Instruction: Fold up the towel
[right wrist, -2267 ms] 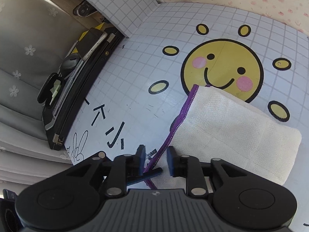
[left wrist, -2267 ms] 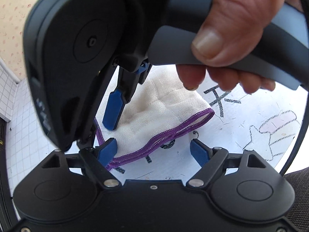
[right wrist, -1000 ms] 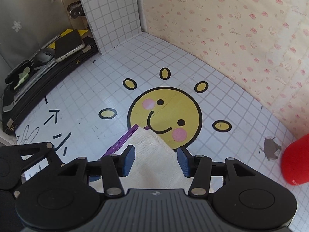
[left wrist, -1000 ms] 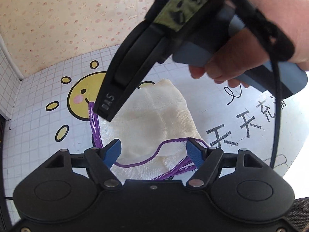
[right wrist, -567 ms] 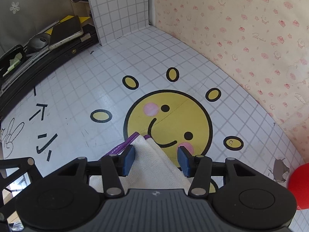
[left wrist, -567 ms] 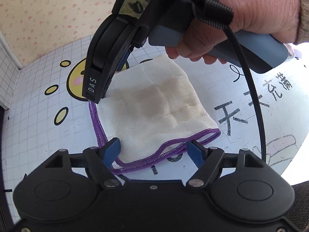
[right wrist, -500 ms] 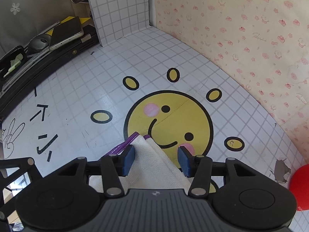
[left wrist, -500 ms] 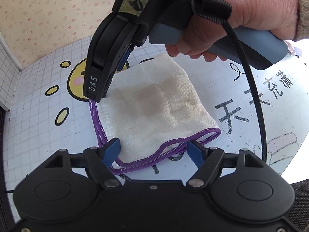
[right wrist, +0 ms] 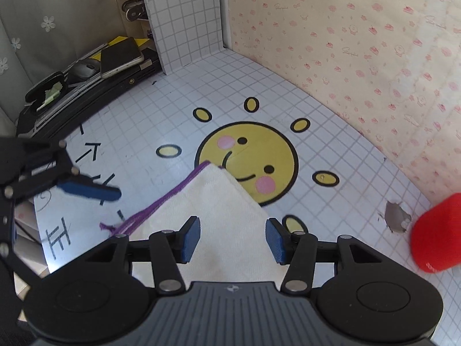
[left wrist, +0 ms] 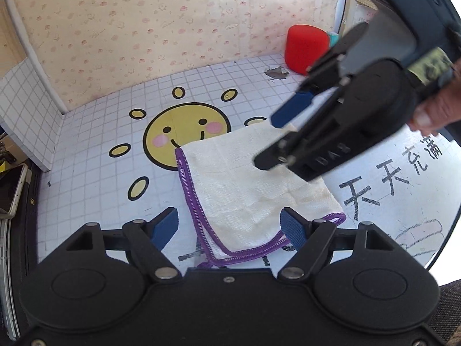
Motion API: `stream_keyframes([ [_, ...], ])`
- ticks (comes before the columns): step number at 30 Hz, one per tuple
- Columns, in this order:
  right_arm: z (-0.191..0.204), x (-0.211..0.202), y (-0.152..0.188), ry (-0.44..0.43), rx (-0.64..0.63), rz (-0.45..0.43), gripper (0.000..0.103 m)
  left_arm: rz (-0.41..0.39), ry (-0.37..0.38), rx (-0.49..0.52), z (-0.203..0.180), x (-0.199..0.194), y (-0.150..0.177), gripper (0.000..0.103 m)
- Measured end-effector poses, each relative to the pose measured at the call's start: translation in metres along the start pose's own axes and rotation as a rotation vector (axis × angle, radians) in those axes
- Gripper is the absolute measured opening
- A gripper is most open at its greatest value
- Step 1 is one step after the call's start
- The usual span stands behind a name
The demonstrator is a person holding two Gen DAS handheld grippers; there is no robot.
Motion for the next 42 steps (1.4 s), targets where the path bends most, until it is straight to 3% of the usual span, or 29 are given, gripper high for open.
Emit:
stream_keyframes([
  [5, 0.011, -0.003, 0.030, -0.007, -0.025, 0.041, 0.049, 0.017, -0.017, 0.016, 0.003, 0.006, -0.004, 0.079],
  [9, 0.025, 0.001, 0.049, 0.033, -0.123, 0.066, 0.049, 0.031, -0.007, 0.056, -0.006, 0.015, -0.004, 0.079],
  [14, 0.031, 0.002, 0.062, 0.063, -0.179, 0.052, 0.055, 0.054, -0.019, 0.114, -0.017, 0.027, 0.003, 0.079],
  [19, 0.023, 0.000, 0.062, 0.024, -0.128, 0.071, 0.057, 0.064, -0.026, 0.118, -0.015, 0.027, 0.008, 0.079],
  [25, 0.011, -0.014, 0.051, 0.018, -0.094, 0.024, 0.057, 0.027, -0.046, 0.164, -0.017, 0.018, -0.001, 0.079],
  [38, -0.004, 0.000, 0.015, -0.045, -0.063, -0.054, 0.057, 0.036, 0.019, 0.176, -0.021, 0.020, 0.001, 0.080],
  [42, -0.018, 0.021, 0.020, -0.025, -0.009, 0.002, 0.058, 0.039, 0.030, 0.172, -0.025, 0.024, -0.001, 0.080],
])
Point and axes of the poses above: each gripper's, at about its wrist camera, not at the fingertips, and x roughly the way its jaws point, z to its left, y to its underside, the point moved 8 cm from there along x, roughly the way its jaws point, and after that the axes turned 3 degrees about x, right-handed, at the moved point
